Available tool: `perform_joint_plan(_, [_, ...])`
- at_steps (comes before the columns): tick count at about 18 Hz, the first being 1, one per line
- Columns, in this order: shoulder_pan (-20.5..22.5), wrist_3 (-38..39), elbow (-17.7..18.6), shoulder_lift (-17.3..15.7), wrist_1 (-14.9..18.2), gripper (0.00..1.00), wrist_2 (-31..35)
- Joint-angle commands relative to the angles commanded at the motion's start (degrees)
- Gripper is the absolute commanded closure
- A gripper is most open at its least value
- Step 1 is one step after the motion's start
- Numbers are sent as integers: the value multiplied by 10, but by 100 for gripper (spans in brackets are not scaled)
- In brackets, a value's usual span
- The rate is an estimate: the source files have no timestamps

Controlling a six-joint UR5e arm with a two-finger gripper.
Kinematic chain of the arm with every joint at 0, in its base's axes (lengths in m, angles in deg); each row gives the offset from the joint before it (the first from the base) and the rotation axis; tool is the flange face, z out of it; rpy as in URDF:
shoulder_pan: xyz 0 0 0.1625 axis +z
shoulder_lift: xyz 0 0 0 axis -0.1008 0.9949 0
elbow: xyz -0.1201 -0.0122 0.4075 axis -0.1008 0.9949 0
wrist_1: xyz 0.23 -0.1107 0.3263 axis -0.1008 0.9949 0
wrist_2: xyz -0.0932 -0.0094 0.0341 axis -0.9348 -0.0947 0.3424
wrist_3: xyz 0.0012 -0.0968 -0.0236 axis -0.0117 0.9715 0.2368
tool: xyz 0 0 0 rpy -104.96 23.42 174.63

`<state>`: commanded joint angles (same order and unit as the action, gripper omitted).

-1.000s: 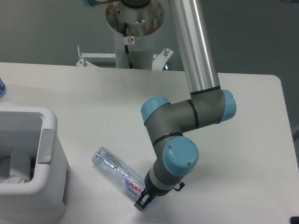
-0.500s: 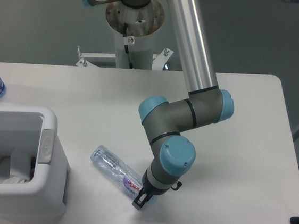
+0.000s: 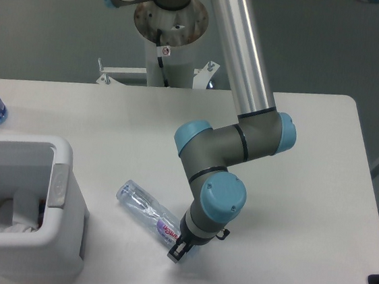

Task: Place the trash in the trash can
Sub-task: 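Push the bottle with the gripper, rotating it on the table, then close the gripper around the bottle's cap end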

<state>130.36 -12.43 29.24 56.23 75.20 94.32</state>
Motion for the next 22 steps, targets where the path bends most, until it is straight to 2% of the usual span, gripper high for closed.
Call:
perform_joint_plan(5, [11,-8,-18,-24,-4,50,0])
perform_joint_plan(11, [20,-17,-22,-70,-12,50,0])
perform_joint_plan(15, [30,-18,-40,-97,-13,50,-2])
perform_joint_plan(20, [30,-17,-62,-122,-82,50,-5])
perform_joint_plan(22, [28,-15,-69,-136,-96,50,-5])
